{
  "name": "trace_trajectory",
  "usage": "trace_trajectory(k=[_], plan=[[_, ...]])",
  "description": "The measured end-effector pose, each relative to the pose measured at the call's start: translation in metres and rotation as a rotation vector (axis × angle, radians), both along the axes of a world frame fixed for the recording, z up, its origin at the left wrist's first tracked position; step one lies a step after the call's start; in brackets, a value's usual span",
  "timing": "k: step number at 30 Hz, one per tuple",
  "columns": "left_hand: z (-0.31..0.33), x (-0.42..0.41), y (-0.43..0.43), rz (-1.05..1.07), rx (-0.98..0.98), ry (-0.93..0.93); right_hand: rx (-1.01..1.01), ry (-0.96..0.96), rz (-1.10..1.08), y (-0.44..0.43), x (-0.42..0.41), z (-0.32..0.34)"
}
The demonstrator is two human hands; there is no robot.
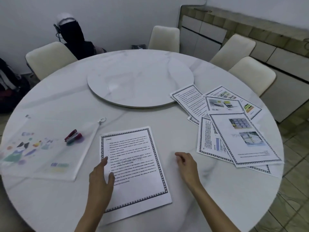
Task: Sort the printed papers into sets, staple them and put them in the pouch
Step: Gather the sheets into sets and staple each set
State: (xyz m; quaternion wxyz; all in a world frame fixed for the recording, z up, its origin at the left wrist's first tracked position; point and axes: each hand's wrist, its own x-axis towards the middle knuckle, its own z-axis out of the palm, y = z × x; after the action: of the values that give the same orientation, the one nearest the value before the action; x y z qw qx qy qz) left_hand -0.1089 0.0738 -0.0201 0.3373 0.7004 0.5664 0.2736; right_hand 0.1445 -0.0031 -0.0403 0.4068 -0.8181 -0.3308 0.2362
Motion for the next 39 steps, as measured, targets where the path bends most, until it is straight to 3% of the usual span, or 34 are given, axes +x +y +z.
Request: trace_trajectory(k=[10,28,39], plan=[[0.004,0.042,-0.006,-0.025,-0.004,0.004,0.033,-0.029,-0.005,-0.004,0.063,0.006],[-0.002,0.317,-0.084,0.018,-0.099,-0.065,0.087,-0.124,0.095,-0.073,0.340,0.016],[0.010,0.387,-0.122,0.051,-0.180,-0.125,0.003,-0.146,0.235,-0.079,0.416,0.026]])
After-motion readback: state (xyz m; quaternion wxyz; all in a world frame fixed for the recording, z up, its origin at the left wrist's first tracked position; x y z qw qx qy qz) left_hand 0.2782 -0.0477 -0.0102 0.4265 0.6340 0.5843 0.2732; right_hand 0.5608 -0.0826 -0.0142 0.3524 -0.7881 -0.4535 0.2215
